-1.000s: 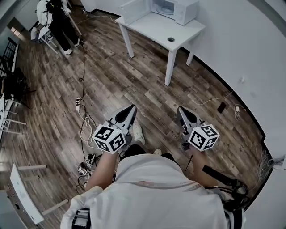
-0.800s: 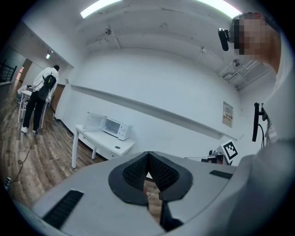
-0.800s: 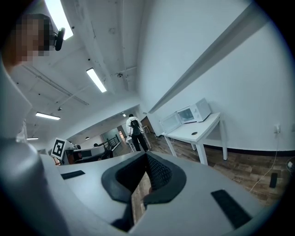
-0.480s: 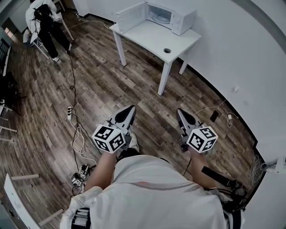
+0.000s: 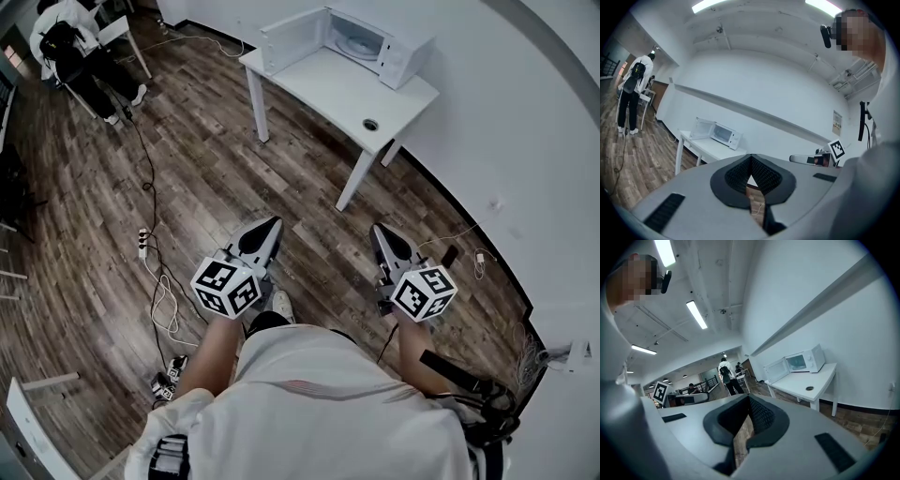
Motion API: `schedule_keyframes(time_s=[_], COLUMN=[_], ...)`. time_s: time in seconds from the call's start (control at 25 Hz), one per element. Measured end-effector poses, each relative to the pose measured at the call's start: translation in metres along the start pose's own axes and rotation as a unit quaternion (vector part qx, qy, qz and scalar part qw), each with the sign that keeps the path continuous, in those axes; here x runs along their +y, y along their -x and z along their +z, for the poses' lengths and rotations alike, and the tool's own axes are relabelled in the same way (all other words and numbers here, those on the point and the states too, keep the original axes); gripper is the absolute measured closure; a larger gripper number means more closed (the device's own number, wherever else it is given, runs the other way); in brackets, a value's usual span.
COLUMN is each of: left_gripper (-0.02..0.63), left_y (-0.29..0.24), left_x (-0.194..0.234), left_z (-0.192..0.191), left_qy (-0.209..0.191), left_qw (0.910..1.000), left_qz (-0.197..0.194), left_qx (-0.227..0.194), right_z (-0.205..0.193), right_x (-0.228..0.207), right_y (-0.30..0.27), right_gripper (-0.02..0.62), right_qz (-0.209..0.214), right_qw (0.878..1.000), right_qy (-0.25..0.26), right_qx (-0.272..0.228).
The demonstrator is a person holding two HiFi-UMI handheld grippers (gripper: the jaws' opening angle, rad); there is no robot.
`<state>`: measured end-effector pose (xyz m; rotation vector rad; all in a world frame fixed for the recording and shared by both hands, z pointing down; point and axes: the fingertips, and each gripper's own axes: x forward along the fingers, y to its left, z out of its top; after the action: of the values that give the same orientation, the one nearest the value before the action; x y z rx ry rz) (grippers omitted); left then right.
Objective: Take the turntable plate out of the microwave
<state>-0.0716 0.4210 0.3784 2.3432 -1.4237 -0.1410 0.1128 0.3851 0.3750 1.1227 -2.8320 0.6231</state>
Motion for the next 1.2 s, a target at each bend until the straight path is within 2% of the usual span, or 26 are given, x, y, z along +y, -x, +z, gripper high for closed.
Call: schedule_keyframes(time_s=[0.16, 0.32, 0.64, 0.92, 1.2], left_gripper=[0.595, 0.595, 0.595, 0.595, 0.595], left_y=[0.005, 0.010, -0.006, -0.049, -0.138], left_x=[0.038, 0.068, 0.103, 0.124, 0.148], left_z=[0.014, 0.023, 0.025, 0.038, 0.059], left_qy=[-0.009, -0.001, 0.025, 0.012, 0.000], left_qw=[1.0000, 1.0000, 0.9996, 0.9997, 0.9997], left_qz=[-0.001, 0.003, 0.011, 0.018, 0.021], left_qx=[0.002, -0.004, -0.002, 0.008, 0.015], right_z=[0.006, 0.008, 0.009, 0.017, 0.050], right_x=[0.021, 0.034, 0.029, -0.009, -0.084], right_y=[-0.040, -0.068, -0.115, -0.158, -0.208], right_gripper=[0.592, 0.592, 0.592, 0.592, 0.592], right_qz=[0.003, 0.007, 0.021, 0.037, 0.042], right_qw=[1.000, 1.000, 0.999, 0.999, 0.999], right_qy=[0.012, 0.022, 0.025, 0.007, -0.001], right_qx=[0.001, 0.010, 0.031, 0.030, 0.023])
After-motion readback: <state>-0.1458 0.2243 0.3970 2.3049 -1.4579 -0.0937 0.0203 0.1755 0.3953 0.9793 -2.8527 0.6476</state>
